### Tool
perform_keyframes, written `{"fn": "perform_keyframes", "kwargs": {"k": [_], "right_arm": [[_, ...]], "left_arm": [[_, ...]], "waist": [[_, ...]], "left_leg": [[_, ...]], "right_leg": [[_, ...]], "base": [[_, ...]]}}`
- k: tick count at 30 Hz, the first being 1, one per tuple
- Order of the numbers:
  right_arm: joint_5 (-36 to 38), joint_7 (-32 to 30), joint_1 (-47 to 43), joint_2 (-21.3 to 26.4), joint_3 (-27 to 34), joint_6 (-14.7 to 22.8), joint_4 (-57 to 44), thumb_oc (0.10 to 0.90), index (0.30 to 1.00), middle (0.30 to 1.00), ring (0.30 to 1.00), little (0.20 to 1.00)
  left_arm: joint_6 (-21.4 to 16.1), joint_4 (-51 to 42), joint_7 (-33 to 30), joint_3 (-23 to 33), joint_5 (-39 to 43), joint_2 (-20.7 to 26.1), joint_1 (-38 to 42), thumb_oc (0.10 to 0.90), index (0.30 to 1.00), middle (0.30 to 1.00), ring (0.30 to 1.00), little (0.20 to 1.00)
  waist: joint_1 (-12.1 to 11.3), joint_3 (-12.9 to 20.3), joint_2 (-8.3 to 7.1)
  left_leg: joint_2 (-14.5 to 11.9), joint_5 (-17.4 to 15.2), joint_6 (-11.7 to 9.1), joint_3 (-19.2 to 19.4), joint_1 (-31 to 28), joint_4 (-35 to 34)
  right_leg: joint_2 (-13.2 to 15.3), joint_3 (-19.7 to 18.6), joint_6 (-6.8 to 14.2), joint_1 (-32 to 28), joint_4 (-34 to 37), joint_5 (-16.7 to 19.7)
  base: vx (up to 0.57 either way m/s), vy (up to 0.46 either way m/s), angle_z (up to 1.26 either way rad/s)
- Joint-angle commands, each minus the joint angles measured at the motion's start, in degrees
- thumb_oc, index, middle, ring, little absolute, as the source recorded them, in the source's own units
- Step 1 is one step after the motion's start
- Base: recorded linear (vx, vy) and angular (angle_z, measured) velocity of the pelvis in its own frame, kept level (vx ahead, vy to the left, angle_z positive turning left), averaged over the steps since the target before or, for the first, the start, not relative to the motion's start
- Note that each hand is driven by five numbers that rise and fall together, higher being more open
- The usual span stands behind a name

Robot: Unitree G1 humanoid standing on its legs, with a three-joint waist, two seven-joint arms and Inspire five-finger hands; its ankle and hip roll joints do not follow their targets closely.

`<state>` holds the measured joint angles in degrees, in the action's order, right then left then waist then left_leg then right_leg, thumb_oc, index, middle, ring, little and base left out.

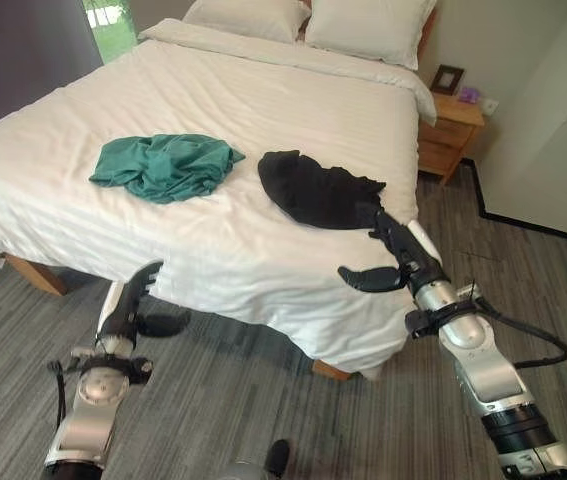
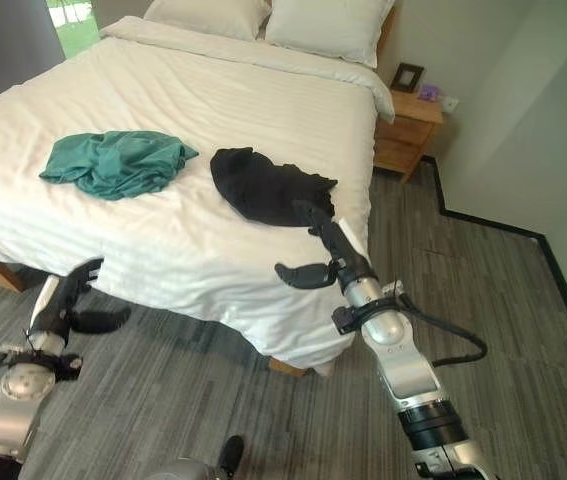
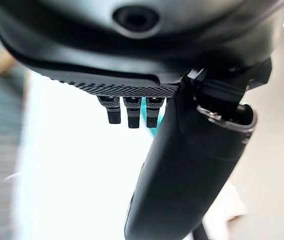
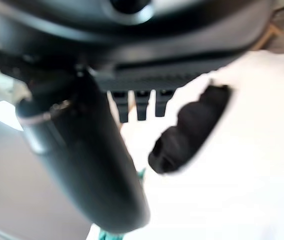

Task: Pick up bed clothes into laundry basket.

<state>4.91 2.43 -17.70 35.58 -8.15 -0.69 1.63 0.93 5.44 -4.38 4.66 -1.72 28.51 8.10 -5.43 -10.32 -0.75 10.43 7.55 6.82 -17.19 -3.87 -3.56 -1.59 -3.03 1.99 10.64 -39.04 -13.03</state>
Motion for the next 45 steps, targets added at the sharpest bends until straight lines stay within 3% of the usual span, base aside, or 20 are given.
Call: {"fn": "perform_keyframes", "kwargs": {"k": [1,2,3,6,8,9,10,13,21,26,32,34,40,43,44,45], "right_arm": [[-2.7,-2.0,-10.9,4.4,3.3,3.6,1.1,0.800,0.900,0.900,0.900,0.900],[-2.8,-2.0,-10.9,4.4,3.4,3.6,1.1,0.800,0.900,0.900,0.900,0.900],[-5.0,-2.8,-11.7,6.7,3.5,3.0,3.7,0.800,0.900,0.900,0.900,0.900],[-7.1,-2.0,-15.7,10.9,1.2,1.9,9.3,0.800,0.900,0.900,0.900,0.900],[-11.1,-1.5,-20.5,15.7,-2.8,0.8,16.7,0.800,0.900,0.900,0.900,0.900],[-11.1,-1.6,-21.0,15.7,-3.3,1.0,17.1,0.800,0.900,0.900,0.900,0.900],[-16.7,-0.1,-23.3,19.3,-6.4,0.1,19.6,0.800,0.900,0.900,0.900,0.900],[-23.9,-1.3,-30.4,22.9,-13.7,-0.5,29.3,0.800,0.900,0.900,0.900,0.900],[-30.3,-1.6,-35.9,23.9,-21.1,-1.9,42.7,0.800,0.900,0.900,0.900,0.900],[-29.8,-1.8,-33.2,21.9,-19.8,-2.4,46.0,0.800,0.900,0.900,0.900,0.900],[-25.0,-2.4,-27.7,16.0,-16.4,-2.8,53.1,0.800,0.900,0.900,0.900,0.900],[-23.8,-3.6,-24.6,12.1,-14.4,-3.3,55.5,0.800,0.900,0.900,0.900,0.900],[-14.1,-3.7,-17.1,2.9,-7.0,-3.2,75.2,0.800,0.900,0.900,0.900,0.900],[-14.0,-2.6,-12.9,-0.3,-5.0,-3.2,81.2,0.800,0.900,0.900,0.900,0.900],[-14.4,-2.3,-11.0,-1.5,-4.2,-3.5,82.7,0.400,0.300,0.300,0.300,0.300],[-13.6,-1.6,-7.8,-2.8,-1.9,-3.8,84.0,0.400,0.300,0.300,0.300,0.300]], "left_arm": [[-6.2,-9.1,-1.5,1.4,-0.6,5.9,0.4,0.800,0.900,0.900,0.900,0.900],[-6.1,-9.2,-1.5,1.4,-0.7,5.8,0.4,0.800,0.900,0.900,0.900,0.900],[-6.0,-9.5,-1.1,0.1,-3.4,6.3,0.6,0.800,0.900,0.900,0.900,0.900],[-6.8,-9.2,0.3,0.6,0.1,4.6,-2.2,0.800,0.900,0.900,0.900,0.900],[-7.2,-10.1,1.6,0.7,1.3,4.9,-5.6,0.800,0.900,0.900,0.900,0.900],[-7.2,-10.3,1.7,1.0,1.4,4.7,-5.8,0.800,0.900,0.900,0.900,0.900],[-7.5,-10.6,2.5,0.9,2.2,5.3,-7.7,0.800,0.900,0.900,0.900,0.900],[-8.0,-9.8,2.3,-0.3,4.6,5.3,-8.3,0.800,0.900,0.900,0.900,0.900],[-8.3,-9.7,1.8,-1.5,6.7,5.2,-9.6,0.800,0.900,0.900,0.900,0.900],[-7.8,-9.3,1.7,-1.6,7.9,5.0,-10.0,0.800,0.900,0.900,0.900,0.900],[-7.3,-10.0,1.4,-2.3,8.9,4.9,-9.8,0.800,0.900,0.900,0.900,0.900],[-7.3,-10.9,1.1,-1.8,9.6,5.3,-9.6,0.800,0.900,0.900,0.900,0.900],[-7.6,-11.0,1.2,-1.5,12.1,5.2,-8.5,0.800,0.900,0.900,0.900,0.900],[-7.6,-10.2,1.5,-1.7,12.5,4.5,-7.2,0.800,0.900,0.900,0.900,0.900],[-7.4,-10.3,1.8,-1.6,12.2,4.3,-7.2,0.800,0.900,0.900,0.900,0.900],[-7.3,-10.5,2.3,-0.9,11.8,4.2,-7.4,0.800,0.900,0.900,0.900,0.900]], "waist": [[-1.6,6.4,-2.22],[-1.4,6.2,-2.06],[-2.1,6.5,-3.07],[-4.0,7.7,-3.96],[-4.6,8.5,-4.31],[-4.4,8.4,-4.16],[-4.6,8.4,-4.41],[-4.7,8.6,-4.68],[-4.2,8.3,-4.69],[-4.0,7.9,-4.37],[-4.0,6.5,-3.41],[-4.1,4.7,-2.25],[-5.3,2.7,-0.21],[-5.9,3.0,0.29],[-6.0,3.0,0.51],[-5.8,3.3,0.63]], "left_leg": [[-2.3,-0.7,-3.2,-2.0,-0.2,-1.4],[-2.4,-0.8,-3.1,-2.3,-0.5,-1.4],[-1.8,-1.4,-3.2,-2.9,-0.3,-1.3],[-1.9,-2.2,-3.3,-2.4,-0.5,-1.4],[-1.8,-2.3,-3.5,-2.8,-0.4,-1.4],[-1.8,-1.8,-3.6,-2.8,-0.1,-1.4],[-2.0,-2.5,-3.6,-3.1,-0.1,-1.4],[-2.1,-2.7,-4.0,-4.0,-0.1,-1.4],[-2.2,-2.7,-4.6,-6.7,0.4,-1.4],[-2.3,-2.7,-4.9,-7.5,0.4,-1.4],[-2.3,-2.5,-5.0,-8.0,1.0,-1.4],[-2.2,-2.0,-5.0,-8.1,2.1,-1.4],[-1.3,-0.5,-5.5,-10.0,5.2,-1.4],[-1.0,-0.3,-5.5,-11.2,5.7,-1.4],[-0.9,-0.4,-5.5,-11.5,5.6,-1.4],[-0.9,-0.5,-5.6,-12.0,5.3,-1.4]], "right_leg": [[2.0,-1.6,2.3,-5.4,30.6,20.3],[2.0,-1.2,2.3,-6.4,31.8,20.8],[2.5,-1.8,3.5,-9.3,33.6,21.0],[2.4,-1.9,2.9,-12.0,37.6,20.3],[2.1,-2.2,2.4,-13.1,39.4,20.4],[2.2,-2.3,2.5,-12.9,39.4,20.9],[1.8,-2.3,2.0,-13.3,40.0,19.9],[1.5,-2.0,1.4,-13.7,40.2,19.5],[1.3,-0.5,0.7,-13.9,40.0,18.6],[1.3,0.1,0.6,-14.0,40.2,18.4],[1.3,0.3,0.4,-13.6,40.1,18.1],[1.3,0.2,0.3,-12.5,40.0,18.2],[1.8,1.8,0.2,-10.5,41.5,18.7],[1.8,2.9,0.1,-10.7,42.7,18.8],[1.8,3.2,0.0,-11.0,43.0,18.7],[1.8,3.4,0.0,-11.7,43.5,18.6]], "base": [[0.25,-0.025,1.24],[0.23,-0.071,0.65],[0.12,-0.050,0.29],[0.22,-0.068,0.07],[0.11,-0.024,0.21],[0.08,-0.033,0.44],[0.07,-0.041,0.09],[0.08,-0.046,-0.02],[0.03,-0.030,0.07],[0.02,-0.020,0.06],[0.00,-0.025,0.29],[-0.06,-0.029,-0.09],[-0.04,-0.026,-0.06],[0.04,-0.035,0.23],[0.09,-0.033,0.25],[0.08,-0.020,0.28]]}}
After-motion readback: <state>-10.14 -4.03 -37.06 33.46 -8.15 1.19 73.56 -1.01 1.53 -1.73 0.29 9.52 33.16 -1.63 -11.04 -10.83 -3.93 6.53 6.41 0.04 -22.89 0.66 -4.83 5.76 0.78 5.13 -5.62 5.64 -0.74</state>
